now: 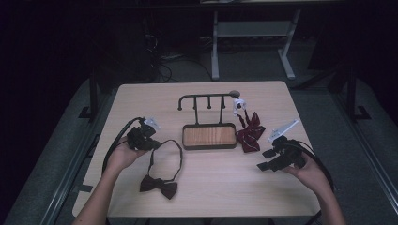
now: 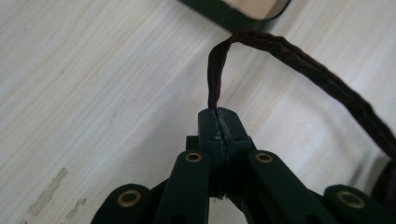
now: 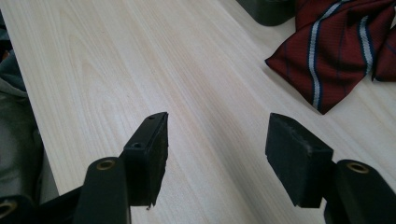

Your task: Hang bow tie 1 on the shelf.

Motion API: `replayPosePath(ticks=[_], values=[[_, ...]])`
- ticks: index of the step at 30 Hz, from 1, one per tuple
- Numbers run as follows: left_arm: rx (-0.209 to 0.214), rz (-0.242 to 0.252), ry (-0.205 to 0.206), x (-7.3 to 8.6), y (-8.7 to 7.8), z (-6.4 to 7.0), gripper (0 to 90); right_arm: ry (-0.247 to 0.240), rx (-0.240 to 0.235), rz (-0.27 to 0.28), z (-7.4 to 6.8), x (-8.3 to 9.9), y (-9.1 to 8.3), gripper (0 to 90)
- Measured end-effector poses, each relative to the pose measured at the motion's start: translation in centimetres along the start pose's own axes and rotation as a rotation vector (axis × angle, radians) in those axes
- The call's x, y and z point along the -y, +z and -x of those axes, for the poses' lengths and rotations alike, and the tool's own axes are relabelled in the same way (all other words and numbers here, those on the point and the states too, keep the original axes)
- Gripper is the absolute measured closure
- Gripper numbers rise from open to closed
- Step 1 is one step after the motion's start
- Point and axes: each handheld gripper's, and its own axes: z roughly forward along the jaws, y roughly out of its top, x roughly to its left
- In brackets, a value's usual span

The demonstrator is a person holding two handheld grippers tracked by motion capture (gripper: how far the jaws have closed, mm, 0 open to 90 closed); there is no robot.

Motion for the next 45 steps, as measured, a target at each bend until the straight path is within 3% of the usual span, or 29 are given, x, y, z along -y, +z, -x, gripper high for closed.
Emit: replayPosePath(ticks=[20, 32, 39, 45], values=[[0.022, 0.026, 0.059, -1.1, -3.1, 0.9, 89.8, 0.012, 0.005, 0.006, 0.3, 0.1, -0.1, 37.0], [0.029, 0.018, 0.098, -1.9, -4.4, 1.5, 89.9, 0.019, 0.008, 0.007, 0.4, 0.2, -0.2, 37.0], [0.088, 0.027, 0.116, -2.3, -5.3, 1.7, 89.8, 0.016, 0.011, 0.007, 0.5, 0.2, -0.3, 37.0], [0.098, 0.032, 0.139, -2.8, -6.4, 1.9, 89.9, 0.015, 0.010, 0.006, 0.5, 0.2, -0.3, 37.0]])
